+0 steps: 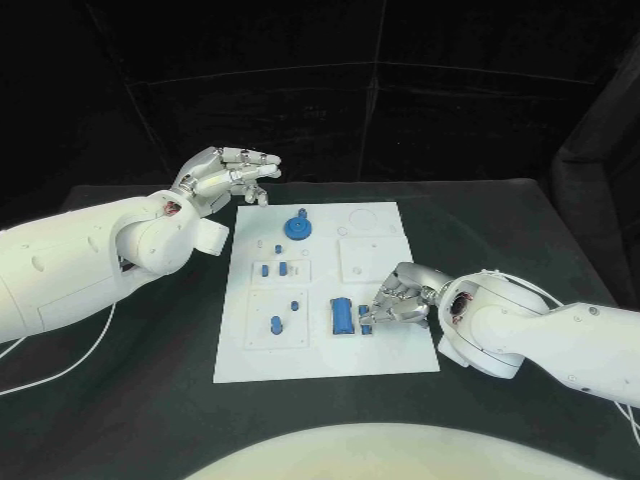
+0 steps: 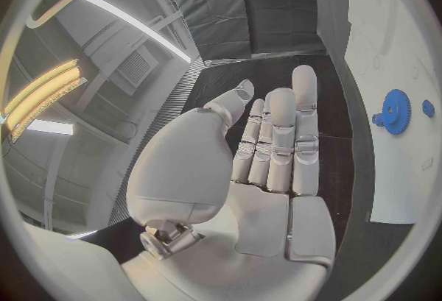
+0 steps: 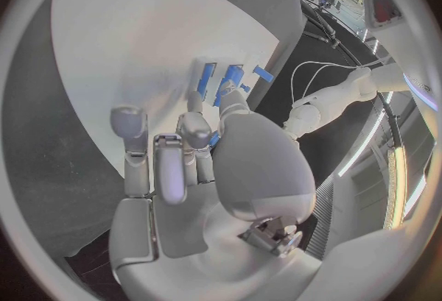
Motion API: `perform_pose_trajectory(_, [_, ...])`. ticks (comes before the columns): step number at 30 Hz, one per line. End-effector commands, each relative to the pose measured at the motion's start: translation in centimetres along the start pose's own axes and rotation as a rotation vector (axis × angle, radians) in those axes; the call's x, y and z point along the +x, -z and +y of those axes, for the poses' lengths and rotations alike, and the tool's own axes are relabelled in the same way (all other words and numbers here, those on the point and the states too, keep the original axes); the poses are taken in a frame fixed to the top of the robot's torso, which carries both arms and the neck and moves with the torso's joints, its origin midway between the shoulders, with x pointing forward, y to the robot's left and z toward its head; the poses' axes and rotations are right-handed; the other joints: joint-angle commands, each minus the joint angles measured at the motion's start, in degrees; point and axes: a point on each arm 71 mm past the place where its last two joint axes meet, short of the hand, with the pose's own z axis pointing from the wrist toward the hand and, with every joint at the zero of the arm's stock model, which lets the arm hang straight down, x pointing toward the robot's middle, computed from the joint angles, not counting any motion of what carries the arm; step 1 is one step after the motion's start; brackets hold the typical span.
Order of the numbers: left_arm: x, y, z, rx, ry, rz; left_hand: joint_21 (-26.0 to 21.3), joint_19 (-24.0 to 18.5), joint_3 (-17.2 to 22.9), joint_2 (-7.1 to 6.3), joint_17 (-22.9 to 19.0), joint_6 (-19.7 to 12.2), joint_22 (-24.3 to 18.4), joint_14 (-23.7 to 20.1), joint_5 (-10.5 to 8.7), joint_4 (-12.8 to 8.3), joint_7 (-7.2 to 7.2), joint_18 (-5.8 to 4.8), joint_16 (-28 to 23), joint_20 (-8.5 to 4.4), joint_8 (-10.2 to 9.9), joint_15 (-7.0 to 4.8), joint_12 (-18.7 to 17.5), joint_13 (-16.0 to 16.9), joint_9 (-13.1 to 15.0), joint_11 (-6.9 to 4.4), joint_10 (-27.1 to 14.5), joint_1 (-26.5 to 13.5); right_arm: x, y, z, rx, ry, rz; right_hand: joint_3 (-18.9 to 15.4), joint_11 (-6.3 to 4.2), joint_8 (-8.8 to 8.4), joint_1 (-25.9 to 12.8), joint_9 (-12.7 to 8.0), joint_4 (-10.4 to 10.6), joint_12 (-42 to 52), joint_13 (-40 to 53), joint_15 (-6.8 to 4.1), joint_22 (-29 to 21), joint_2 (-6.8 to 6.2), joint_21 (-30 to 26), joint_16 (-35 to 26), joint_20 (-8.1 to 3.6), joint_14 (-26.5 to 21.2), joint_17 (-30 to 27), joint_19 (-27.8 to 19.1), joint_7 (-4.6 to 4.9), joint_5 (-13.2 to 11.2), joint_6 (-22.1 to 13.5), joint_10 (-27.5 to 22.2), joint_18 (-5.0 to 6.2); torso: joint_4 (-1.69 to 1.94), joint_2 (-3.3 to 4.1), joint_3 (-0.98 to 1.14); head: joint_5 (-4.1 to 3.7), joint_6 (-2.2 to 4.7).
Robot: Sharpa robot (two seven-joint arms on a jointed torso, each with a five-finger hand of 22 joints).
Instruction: Assemble the parts on the task board
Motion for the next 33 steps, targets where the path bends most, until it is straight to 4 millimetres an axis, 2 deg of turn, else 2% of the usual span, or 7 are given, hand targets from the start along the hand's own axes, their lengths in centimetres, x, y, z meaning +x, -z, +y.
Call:
perform_pose_trajectory(1, [0.1, -0.1, -0.1, 0.008, 0.007, 0.008, -0.5, 0.1, -0.7, 0.47, -0.7, -0.6, -0.2, -0.9, 0.08, 0.2, -0.04, 0.7, -0.5, 0.24, 0.3, 0.08, 0.4, 0.1, 0.0, 0.07, -0.7, -0.2, -0.8, 0.2, 0.7, -0.157, -0.216, -0.032, -0.3, 0.58, -1.02, 1.5, -0.3, -0.6, -6.8, -4.2, 0.77, -5.5, 1.13, -3.1, -2.5, 0.35, 3.1, 2.9, -2.8, 0.73, 0.8, -1.8, -2.7, 1.65, 0.18, -0.43, -0.18, -0.44, 0.46])
perform_pose_trajectory(8, [-0.2, -0.1, 0.6, 0.001, 0.022, -0.023, -7.7, -7.1, -2.9, 0.66, -6.5, -1.2, -4.6, -8.4, 0.07, 0.9, 0.17, 0.55, -11.4, 1.34, 0.7, 1.1, 0.1, -0.6, -0.1, 0.69, -2.2, -0.9, -4.2, -1.3, 0.5, -0.299, -0.51, -0.106, 1.4, 2.46, -3.49, 10.1, -1.1, -4.5, -29.2, -20.3, 2.54, -18.7, 4.41, -14.4, -25.6, 1.97, -6.6, -25.2, -11.5, 2.96, 2.6, -5.8, -14.3, 3.19, 0.0, -2.1, -0.63, -0.92, 2.31])
perform_pose_trajectory(15, [-1.1, -0.4, 1.5, 0.0, 0.048, -0.086, -21.1, -19.5, -3.5, 1.31, -16.7, -0.7, -13.8, -16.4, 0.17, 1.7, -0.62, -0.53, -32.1, 4.81, -0.3, 4.9, -3.7, -1.3, -0.3, 1.43, -0.5, -0.9, -8.1, -5.2, -1.9, -0.329, -0.759, -0.214, 5.5, 7.18, -7.73, 17.6, -5.7, -6.5, -47.3, -43.8, 9.11, -28.8, 7.07, -33.1, -64.1, 7.29, -25.8, -52.2, -24.3, 5.81, -0.3, -7.6, -18.2, 1.55, -0.23, -4.33, -0.88, -1.14, 5.22])
perform_pose_trajectory(23, [-2.2, -1.3, 2.9, 0.003, 0.052, -0.213, -28.7, -25.2, -5.3, 1.09, -22.4, -1.4, -20.6, -17.5, 0.06, 2.2, -1.87, 0.39, -43.0, 8.52, -3.6, 7.67, -10.6, -1.3, -0.3, 4.12, -2.5, -0.8, -10.2, -9.0, -3.0, -0.386, -0.842, -0.294, 5.5, 10.06, -7.98, 12.9, -13.2, -8.9, -51.3, -61.0, 12.61, -38.0, 5.31, -48.6, -79.6, 13.06, -26.5, -66.2, -26.9, 5.39, -0.2, -9.4, -20.8, 3.39, -0.16, -5.74, -0.7, -0.59, 8.26])
perform_pose_trajectory(29, [-2.6, -1.8, 3.8, -0.003, 0.039, -0.277, -30.7, -28.8, -6.5, 1.5, -24.2, -1.4, -23.5, -17.9, 0.02, 2.2, -1.86, 0.84, -46.6, 9.55, -4.8, 8.03, -13.4, -1.2, -0.3, 4.16, -3.8, -0.2, -10.3, -10.6, -2.5, -0.415, -0.849, -0.303, 4.4, 10.94, -8.13, 10.3, -16.2, -11.7, -51.3, -64.7, 13.37, -41.0, 6.09, -53.7, -81.9, 13.56, -25.7, -70.5, -23.7, 5.33, 0.0, -9.7, -21.5, 3.56, -0.08, -6.02, -0.28, -0.66, 9.74])
perform_pose_trajectory(30, [-2.0, -1.7, 3.9, -0.03, 0.037, -0.196, -34.2, -40.7, -10.3, 3.93, -26.1, -18.3, -27.9, -33.3, -2.66, 5.2, -4.24, -2.89, -50.2, 4.65, -9.6, 5.13, -14.9, -4.8, -4.0, 1.05, -20.6, -22.5, -10.0, -10.4, -3.0, -0.329, -0.791, -0.312, 6.7, 7.69, -11.66, -13.4, -20.6, -9.3, -54.8, -68.3, 10.61, -44.9, 3.83, -58.0, -85.4, 8.95, -43.4, -74.9, -38.2, 2.58, -2.9, -25.5, -38.9, -0.24, -0.18, -5.68, -0.61, -0.43, 9.21])
perform_pose_trajectory(33, [-1.8, -1.7, 3.9, -0.03, 0.035, -0.203, -34.2, -43.7, -11.3, 3.93, -26.6, -22.0, -29.2, -36.7, -2.66, 5.2, -5.02, -2.89, -51.3, 3.59, -9.6, 4.62, -18.9, -4.8, -4.0, 0.35, -24.6, -27.4, -9.9, -10.2, -2.8, -0.331, -0.798, -0.321, 6.7, 7.08, -11.66, -19.3, -20.6, -9.3, -54.8, -68.3, 10.14, -44.9, 3.83, -59.3, -85.4, 7.86, -47.2, -74.9, -40.8, 1.95, -3.4, -29.5, -43.1, -0.24, 0.04, -5.68, -0.21, -0.1, 9.66])
